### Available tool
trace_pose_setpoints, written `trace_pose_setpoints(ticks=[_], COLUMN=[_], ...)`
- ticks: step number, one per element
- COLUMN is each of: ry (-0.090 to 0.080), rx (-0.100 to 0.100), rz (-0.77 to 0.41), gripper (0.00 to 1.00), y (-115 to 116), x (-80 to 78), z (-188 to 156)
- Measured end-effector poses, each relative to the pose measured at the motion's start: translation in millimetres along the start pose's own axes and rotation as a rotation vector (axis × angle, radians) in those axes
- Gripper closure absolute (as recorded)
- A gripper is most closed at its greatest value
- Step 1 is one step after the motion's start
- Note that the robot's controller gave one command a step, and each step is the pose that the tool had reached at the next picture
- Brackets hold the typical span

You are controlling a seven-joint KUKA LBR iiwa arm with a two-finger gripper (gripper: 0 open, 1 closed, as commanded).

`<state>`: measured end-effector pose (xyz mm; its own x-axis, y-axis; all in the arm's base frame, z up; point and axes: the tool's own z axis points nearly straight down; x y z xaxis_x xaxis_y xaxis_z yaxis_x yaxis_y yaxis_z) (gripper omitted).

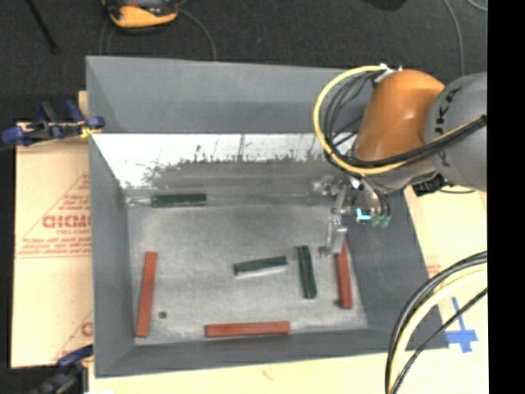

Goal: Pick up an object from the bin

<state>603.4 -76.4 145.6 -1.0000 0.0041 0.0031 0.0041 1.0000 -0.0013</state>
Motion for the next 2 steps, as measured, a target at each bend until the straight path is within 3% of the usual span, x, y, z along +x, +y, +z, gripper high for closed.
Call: trace_pose_setpoints(ticks=[1,2], ry=[-0.008,-0.013], rx=[0.001,0.002], rz=[-0.001,-0.009], gripper=[0.00,0.00], y=[0.0,14.0], x=[-2.0,28.4], z=[-4.5,44.6])
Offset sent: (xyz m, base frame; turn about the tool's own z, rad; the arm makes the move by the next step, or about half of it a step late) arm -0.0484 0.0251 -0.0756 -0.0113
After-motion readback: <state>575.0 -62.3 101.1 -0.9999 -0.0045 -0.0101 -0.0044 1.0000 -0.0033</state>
